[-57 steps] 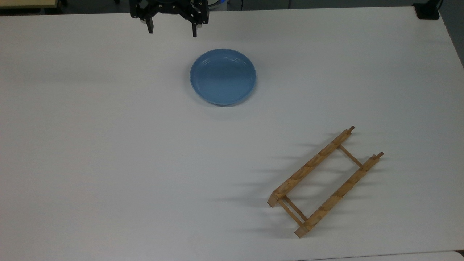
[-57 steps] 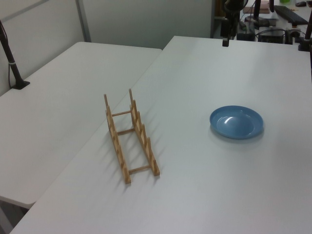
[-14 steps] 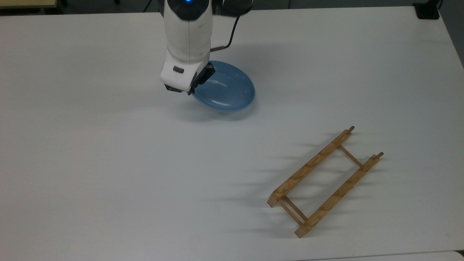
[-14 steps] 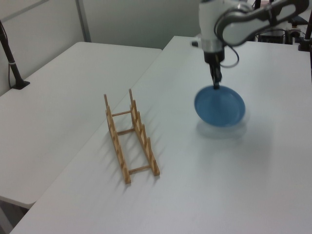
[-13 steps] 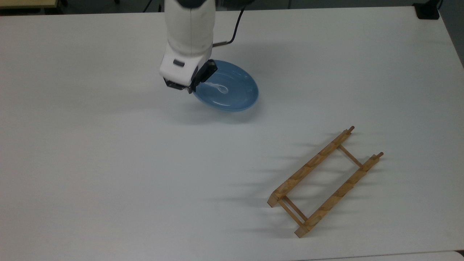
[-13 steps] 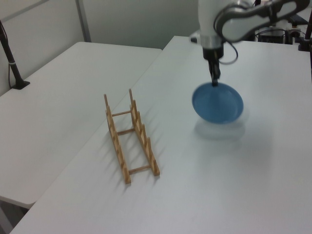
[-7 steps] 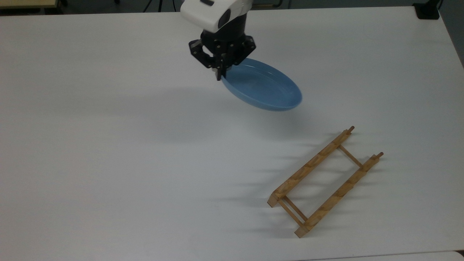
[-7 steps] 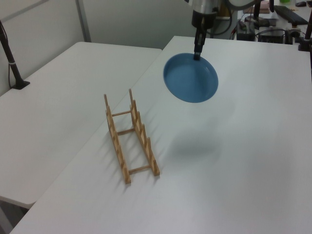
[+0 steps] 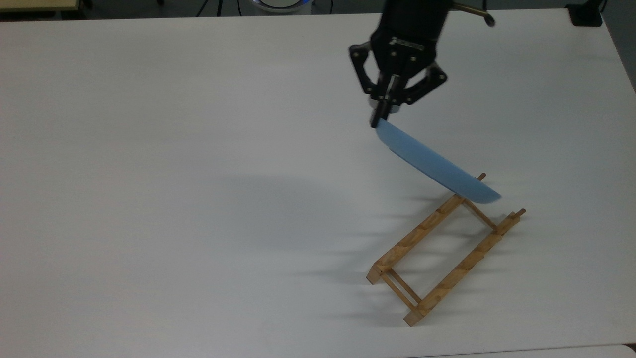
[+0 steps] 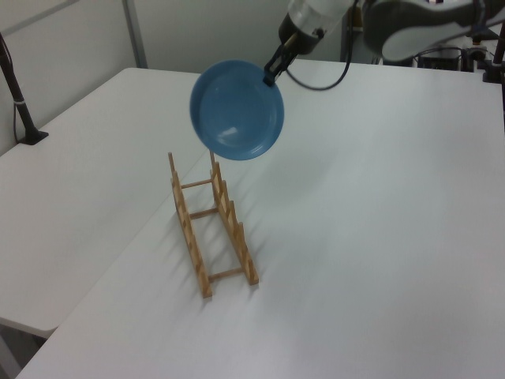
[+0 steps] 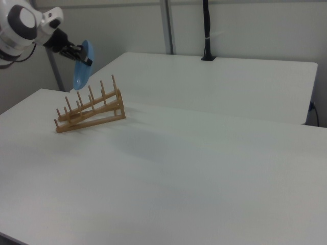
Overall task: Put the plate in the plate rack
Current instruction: 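Lift the plate and carry it over the wooden rack, then lower the plate upright between the rack pegs and open the gripper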
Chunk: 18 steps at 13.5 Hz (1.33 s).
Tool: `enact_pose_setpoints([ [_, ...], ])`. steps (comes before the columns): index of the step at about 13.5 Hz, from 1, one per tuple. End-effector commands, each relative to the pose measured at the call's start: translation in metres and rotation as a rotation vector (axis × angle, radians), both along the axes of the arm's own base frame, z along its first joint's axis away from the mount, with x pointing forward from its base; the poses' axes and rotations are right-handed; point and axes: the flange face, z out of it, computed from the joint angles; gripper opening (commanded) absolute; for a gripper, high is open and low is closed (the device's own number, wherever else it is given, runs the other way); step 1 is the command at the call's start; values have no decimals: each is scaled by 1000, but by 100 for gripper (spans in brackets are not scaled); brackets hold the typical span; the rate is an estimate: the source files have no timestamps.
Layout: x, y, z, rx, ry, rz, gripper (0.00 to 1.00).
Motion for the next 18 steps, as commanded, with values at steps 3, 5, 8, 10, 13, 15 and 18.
enact_pose_setpoints([
  [3,-1,67,-49,-72,-126,2,0],
  [5,0,82,-71,-101,-161,3,0],
  [8,7,87,-93,-149,-238,-16,0],
  [10,10,90,-102,-160,-262,-17,0],
  [13,9,103,-130,-230,-265,29,0],
  [15,9,108,-140,-239,-256,39,2],
  [18,5,115,-145,-242,-251,51,29],
])
